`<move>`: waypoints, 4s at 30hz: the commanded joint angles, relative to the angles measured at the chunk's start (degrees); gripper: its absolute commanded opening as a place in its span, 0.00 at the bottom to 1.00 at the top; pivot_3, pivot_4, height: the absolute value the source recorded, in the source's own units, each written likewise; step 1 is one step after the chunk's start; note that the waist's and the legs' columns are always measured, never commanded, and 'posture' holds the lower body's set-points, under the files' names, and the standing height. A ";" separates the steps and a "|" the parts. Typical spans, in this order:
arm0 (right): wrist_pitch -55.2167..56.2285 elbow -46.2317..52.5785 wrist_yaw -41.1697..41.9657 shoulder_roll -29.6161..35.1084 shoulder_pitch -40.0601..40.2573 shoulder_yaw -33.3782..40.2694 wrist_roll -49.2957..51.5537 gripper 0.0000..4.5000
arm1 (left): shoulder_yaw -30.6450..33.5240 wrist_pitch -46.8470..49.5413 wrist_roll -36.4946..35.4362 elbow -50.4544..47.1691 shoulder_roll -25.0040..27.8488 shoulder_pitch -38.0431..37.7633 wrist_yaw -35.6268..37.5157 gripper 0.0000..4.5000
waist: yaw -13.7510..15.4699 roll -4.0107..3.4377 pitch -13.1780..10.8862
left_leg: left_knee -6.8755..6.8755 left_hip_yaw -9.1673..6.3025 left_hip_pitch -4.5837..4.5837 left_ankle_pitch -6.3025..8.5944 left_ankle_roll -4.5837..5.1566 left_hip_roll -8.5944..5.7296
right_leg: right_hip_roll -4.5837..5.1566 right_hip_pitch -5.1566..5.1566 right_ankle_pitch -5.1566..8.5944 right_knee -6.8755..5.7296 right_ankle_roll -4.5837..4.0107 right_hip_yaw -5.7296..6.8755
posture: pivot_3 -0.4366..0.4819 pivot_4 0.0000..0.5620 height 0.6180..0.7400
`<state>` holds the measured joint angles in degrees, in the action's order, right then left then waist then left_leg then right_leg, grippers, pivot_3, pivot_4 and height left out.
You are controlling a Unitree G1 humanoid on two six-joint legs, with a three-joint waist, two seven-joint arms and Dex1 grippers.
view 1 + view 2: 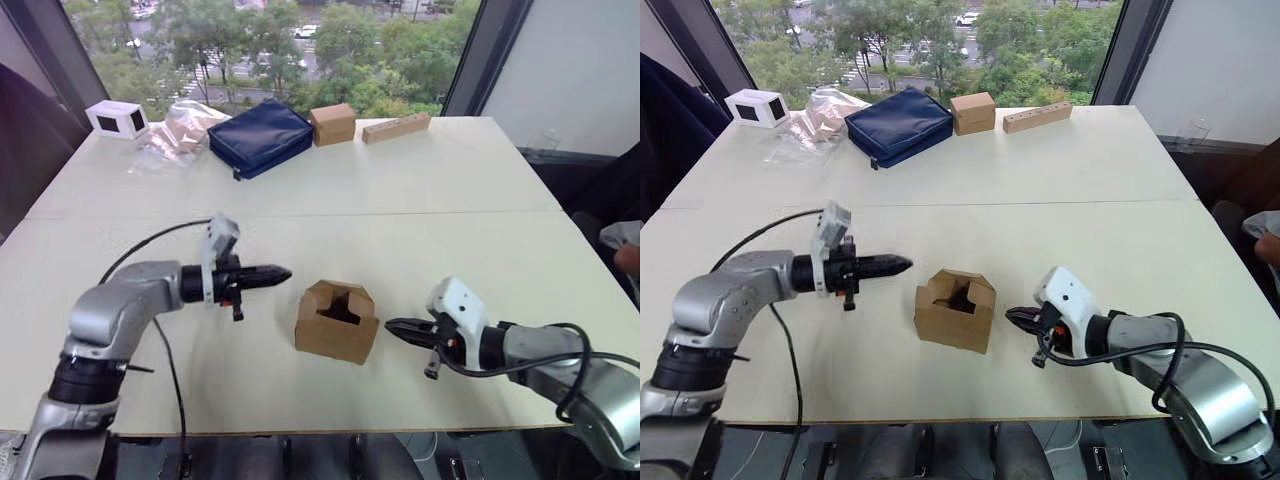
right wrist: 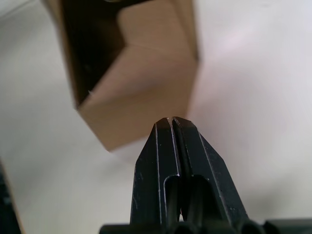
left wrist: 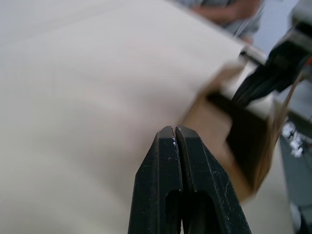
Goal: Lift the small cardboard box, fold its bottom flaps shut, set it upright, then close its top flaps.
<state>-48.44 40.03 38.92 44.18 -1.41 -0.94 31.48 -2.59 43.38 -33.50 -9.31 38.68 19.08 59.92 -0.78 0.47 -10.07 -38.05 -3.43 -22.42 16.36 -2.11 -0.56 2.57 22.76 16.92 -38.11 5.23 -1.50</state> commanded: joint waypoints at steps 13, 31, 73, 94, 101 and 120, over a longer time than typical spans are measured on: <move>4.14 -3.57 -1.83 -4.59 -6.89 -5.49 -4.70 0.00 | 0.02 1.17 -1.38 -9.13 -0.45 -6.24 -3.52 0.01 | 0.05 0.02 -0.01 | 0.01 -0.03 -0.01 0.00 0.00 0.02 | 0.06 0.00 0.00 0.02 -0.01 0.01 | 0.48 0.27 1.00; 2.27 -4.12 3.22 0.13 -14.26 2.33 1.41 0.00 | 1.71 1.17 -2.86 -2.54 4.82 4.13 3.18 0.01 | 0.17 0.00 -0.02 | 0.02 -0.01 0.00 0.00 0.00 0.01 | 0.04 -0.02 0.01 0.03 -0.01 0.03 | 0.48 0.27 1.00; -1.52 -5.72 4.41 -4.51 -18.91 2.73 5.54 0.00 | 3.98 3.47 -5.58 3.73 -1.38 9.14 4.00 0.01 | 0.05 0.02 -0.03 | 0.01 -0.03 -0.03 0.01 0.01 -0.04 | 0.05 0.00 0.00 0.02 0.00 0.04 | 0.48 0.27 1.00; -10.48 11.03 -3.36 2.85 -18.20 -1.12 19.16 0.00 | -5.39 -21.18 14.05 52.13 -12.91 29.00 14.89 0.01 | 0.01 0.12 -0.08 | -0.02 -0.01 -0.08 0.01 0.02 -0.08 | -0.03 0.04 0.00 0.03 0.01 0.08 | 0.48 0.27 1.00; -8.79 8.02 -5.61 1.09 -20.75 -8.65 11.51 0.00 | -7.96 -23.12 17.93 55.75 -14.88 29.42 21.74 0.01 | -0.04 0.12 -0.08 | -0.01 0.00 -0.14 0.02 0.04 -0.07 | -0.04 0.14 0.00 0.01 0.01 0.07 | 0.48 0.27 1.00; -9.99 3.06 -5.89 -3.92 -24.90 -12.51 8.22 0.00 | -5.57 -20.45 17.25 46.53 -15.87 24.05 19.80 0.01 | 0.01 0.11 -0.07 | -0.02 -0.03 -0.15 0.02 0.04 -0.07 | 0.00 0.14 0.00 0.00 0.01 0.07 | 0.48 0.27 1.00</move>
<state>-58.74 42.91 32.66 40.82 -25.32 -13.51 39.97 -9.54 22.51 -15.50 39.24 22.44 43.31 79.71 -0.78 0.59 -10.14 -38.07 -3.46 -22.58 16.38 -2.06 -0.63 2.57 22.89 16.92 -38.11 5.24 -1.43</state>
